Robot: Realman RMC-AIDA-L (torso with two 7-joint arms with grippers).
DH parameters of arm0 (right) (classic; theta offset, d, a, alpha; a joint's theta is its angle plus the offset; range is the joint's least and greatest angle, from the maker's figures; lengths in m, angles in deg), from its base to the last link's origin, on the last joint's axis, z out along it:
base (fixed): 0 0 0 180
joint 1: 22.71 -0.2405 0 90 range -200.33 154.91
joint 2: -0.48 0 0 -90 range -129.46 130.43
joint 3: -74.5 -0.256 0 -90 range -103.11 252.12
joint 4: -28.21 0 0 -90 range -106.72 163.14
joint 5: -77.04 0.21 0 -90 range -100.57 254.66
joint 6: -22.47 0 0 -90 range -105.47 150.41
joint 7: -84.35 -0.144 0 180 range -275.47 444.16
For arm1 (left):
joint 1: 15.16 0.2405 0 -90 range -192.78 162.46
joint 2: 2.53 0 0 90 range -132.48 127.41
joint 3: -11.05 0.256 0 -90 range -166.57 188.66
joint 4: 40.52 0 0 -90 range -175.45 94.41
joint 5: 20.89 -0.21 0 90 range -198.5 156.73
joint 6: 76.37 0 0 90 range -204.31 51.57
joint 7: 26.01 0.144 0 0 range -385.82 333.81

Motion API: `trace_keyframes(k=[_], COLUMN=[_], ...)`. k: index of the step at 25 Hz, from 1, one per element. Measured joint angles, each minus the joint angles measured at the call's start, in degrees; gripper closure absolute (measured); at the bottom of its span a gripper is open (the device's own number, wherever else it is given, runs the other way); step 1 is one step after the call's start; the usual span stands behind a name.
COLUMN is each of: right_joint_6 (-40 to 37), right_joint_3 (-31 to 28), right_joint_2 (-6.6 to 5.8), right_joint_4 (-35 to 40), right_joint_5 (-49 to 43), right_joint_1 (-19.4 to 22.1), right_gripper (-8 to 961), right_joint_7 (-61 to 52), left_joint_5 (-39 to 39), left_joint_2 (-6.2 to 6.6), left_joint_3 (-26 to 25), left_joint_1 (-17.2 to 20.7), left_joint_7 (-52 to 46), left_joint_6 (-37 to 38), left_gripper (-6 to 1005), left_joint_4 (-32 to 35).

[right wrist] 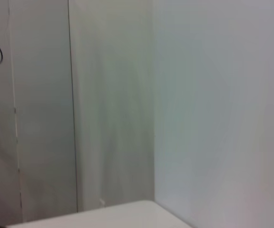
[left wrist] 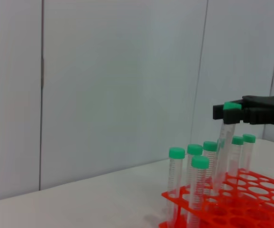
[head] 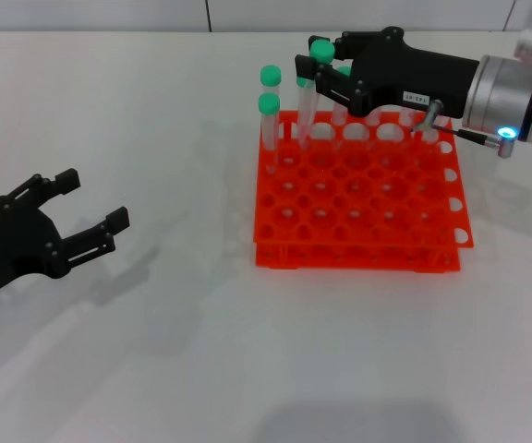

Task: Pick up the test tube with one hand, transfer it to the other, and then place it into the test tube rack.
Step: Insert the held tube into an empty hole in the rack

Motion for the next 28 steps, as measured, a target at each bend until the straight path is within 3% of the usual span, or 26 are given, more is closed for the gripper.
trace_keyframes(k=[28], right_joint_6=[7.8], right_joint_3=[8.2], right_joint_2=[-0.03], right_joint_4=[-0.3], right_joint_5=[0.0], right_joint_1=[-2.1], right_gripper=[691], right_joint_7=[0.6], left_joint_5=[0.2], left_joint_2=[0.07], left_joint_3=[-2.2], left_joint_1=[-2.5], left_joint_7=[1.2], left_joint_6=[-0.1], left_gripper=[116], left_joint_4=[-3.9])
